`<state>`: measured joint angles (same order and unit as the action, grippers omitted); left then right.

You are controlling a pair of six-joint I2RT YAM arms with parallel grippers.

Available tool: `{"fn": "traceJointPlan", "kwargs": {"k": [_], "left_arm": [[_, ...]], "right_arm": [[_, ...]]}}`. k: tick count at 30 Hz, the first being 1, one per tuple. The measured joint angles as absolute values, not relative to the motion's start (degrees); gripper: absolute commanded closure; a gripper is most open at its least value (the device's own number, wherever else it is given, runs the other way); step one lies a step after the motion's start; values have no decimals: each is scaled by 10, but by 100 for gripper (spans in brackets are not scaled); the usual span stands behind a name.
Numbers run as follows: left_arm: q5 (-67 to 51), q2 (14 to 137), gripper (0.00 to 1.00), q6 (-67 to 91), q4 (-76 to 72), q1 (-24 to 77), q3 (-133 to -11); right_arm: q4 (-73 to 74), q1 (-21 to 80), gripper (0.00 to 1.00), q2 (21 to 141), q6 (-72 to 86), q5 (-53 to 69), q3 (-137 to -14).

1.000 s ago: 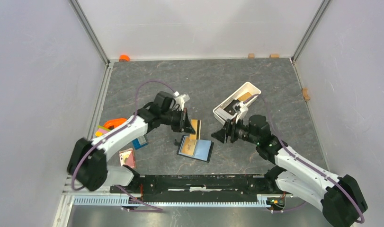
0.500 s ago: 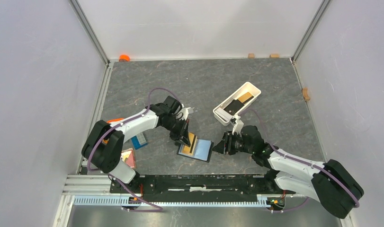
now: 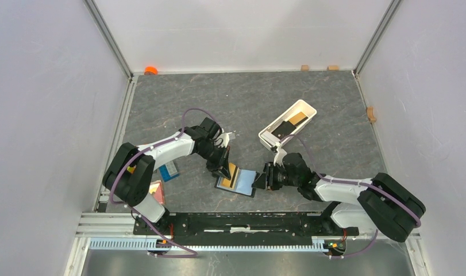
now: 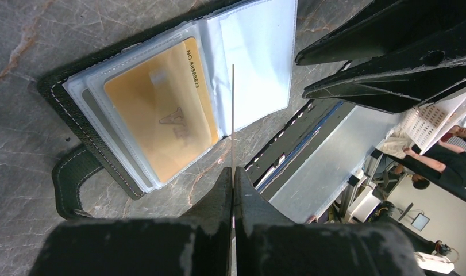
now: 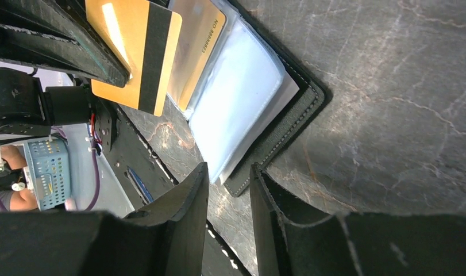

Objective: Put the credit cards into the card holder
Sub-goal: Move the card holder to the center of the board.

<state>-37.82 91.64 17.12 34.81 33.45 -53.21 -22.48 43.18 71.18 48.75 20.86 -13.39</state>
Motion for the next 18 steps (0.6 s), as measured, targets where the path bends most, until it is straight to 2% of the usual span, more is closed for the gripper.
{"fn": "traceJointPlan", "kwargs": {"k": [7,10,12,18], "left_arm": [[-380,916,98,171,348,335,-532],[-380,916,98,171,347,335,-532],[-380,916,98,173,343,335,-532],[-378,882,98,222,283,342,-488]], "right_arm": [[-257,443,64,754,498,209,-150],[-261,446,70,772,499,209,-161],[-259,449,78,782,497,207,-170],[-243,450,80,803,485,191,-190]]}}
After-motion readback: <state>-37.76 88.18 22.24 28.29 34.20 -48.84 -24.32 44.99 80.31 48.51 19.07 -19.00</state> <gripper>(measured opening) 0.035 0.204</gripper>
